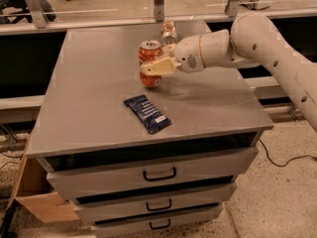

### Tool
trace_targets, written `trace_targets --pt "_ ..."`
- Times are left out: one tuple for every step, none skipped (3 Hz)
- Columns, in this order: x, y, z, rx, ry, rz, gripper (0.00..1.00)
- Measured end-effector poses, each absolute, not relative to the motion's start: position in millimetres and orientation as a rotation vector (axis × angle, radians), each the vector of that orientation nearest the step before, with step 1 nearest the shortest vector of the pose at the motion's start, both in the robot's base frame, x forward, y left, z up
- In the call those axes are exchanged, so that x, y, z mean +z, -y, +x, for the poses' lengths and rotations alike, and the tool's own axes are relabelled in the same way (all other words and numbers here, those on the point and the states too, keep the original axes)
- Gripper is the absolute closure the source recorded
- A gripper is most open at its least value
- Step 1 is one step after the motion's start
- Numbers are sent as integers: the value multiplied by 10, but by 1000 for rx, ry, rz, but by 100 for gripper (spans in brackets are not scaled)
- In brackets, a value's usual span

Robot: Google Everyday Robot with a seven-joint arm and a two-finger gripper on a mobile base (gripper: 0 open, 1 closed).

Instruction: Move coke can near rxbar blueberry

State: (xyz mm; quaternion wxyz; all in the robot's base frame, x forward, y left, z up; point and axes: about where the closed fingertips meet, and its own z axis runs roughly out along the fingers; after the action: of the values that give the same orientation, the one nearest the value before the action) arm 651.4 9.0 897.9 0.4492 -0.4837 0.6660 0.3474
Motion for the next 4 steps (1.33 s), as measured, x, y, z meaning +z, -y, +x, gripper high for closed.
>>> trace_targets --pt "8906 -163 6426 890 -1641 -1208 28" --pt "8862 -195 6335 911 -1637 -1212 6" --pt "8802 -230 6253 932 -1636 -1212 0" --pt "8765 -239 6205 942 -1636 -1209 0"
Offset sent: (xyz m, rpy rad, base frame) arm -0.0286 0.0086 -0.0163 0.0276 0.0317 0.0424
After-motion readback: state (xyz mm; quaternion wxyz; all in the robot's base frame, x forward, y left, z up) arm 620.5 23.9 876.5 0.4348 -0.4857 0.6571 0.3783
